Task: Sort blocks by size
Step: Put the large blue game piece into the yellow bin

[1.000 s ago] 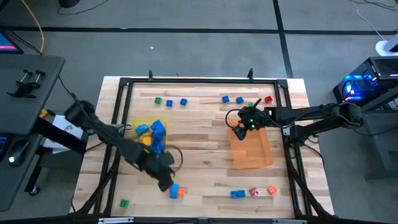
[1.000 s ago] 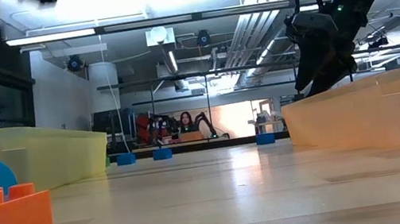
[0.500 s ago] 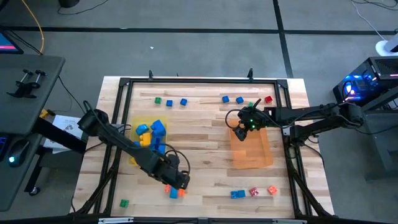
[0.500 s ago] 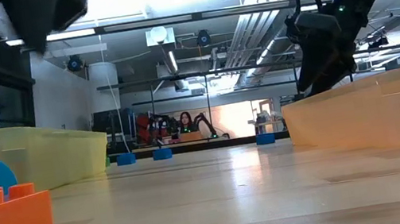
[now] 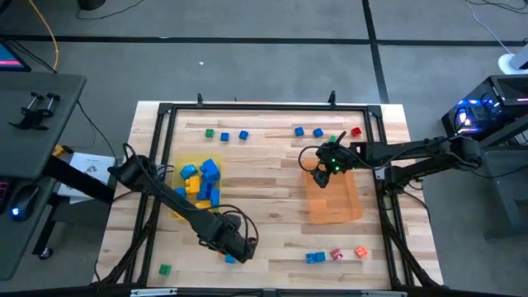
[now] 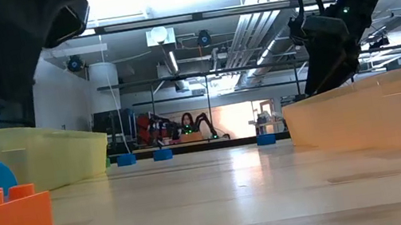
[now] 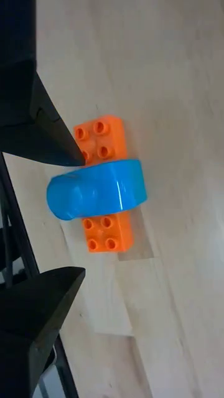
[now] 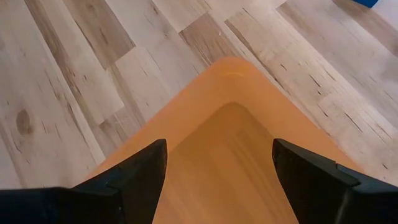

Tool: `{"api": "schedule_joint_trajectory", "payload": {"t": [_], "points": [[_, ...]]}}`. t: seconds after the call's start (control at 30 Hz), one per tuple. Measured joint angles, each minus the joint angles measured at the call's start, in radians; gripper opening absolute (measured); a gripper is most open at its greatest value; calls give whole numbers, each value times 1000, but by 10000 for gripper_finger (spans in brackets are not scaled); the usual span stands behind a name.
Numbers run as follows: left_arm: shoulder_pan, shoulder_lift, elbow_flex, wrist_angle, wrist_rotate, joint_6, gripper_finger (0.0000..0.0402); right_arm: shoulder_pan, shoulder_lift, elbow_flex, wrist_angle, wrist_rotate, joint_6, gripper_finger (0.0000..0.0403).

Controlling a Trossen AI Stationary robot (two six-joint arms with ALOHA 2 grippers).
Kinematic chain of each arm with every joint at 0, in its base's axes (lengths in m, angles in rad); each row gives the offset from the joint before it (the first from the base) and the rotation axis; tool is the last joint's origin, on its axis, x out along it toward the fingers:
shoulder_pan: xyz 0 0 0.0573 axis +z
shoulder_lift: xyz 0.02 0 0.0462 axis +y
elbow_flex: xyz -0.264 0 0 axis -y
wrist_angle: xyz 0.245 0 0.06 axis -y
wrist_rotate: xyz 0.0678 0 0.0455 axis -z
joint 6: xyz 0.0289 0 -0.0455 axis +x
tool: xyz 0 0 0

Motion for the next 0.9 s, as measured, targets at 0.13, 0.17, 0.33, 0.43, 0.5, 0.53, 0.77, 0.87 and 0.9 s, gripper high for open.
{"api": "schedule_joint_trajectory", "payload": {"t": [0.13, 0.17, 0.33, 0.43, 0.5, 0.53, 0.77, 0.87, 0.9], "points": [[-8, 0, -4, -10, 5, -26, 261, 0, 0, 0, -2, 0, -13, 286], [-9, 0, -4, -10, 8, -34, 261, 0, 0, 0, -3, 0, -20, 286], [-12, 0, -5, -9, 7, -66, 261, 0, 0, 0, -8, 1, -31, 286], [-11, 18, -5, -4, 7, -74, 261, 0, 0, 0, -8, 1, -48, 286], [-11, 45, -6, 12, 26, -72, 261, 0, 0, 0, -8, 4, -52, 286], [-11, 57, -7, 32, 38, -64, 261, 0, 0, 0, -8, 4, -52, 286], [-9, 76, -6, 50, 34, -65, 260, 0, 0, 0, -8, 4, -52, 286], [-9, 76, -6, 56, 34, -64, 244, 0, 0, 0, -8, 4, -52, 286], [-9, 76, -6, 56, 34, -62, 233, 0, 0, 0, -8, 4, -52, 286]]}}
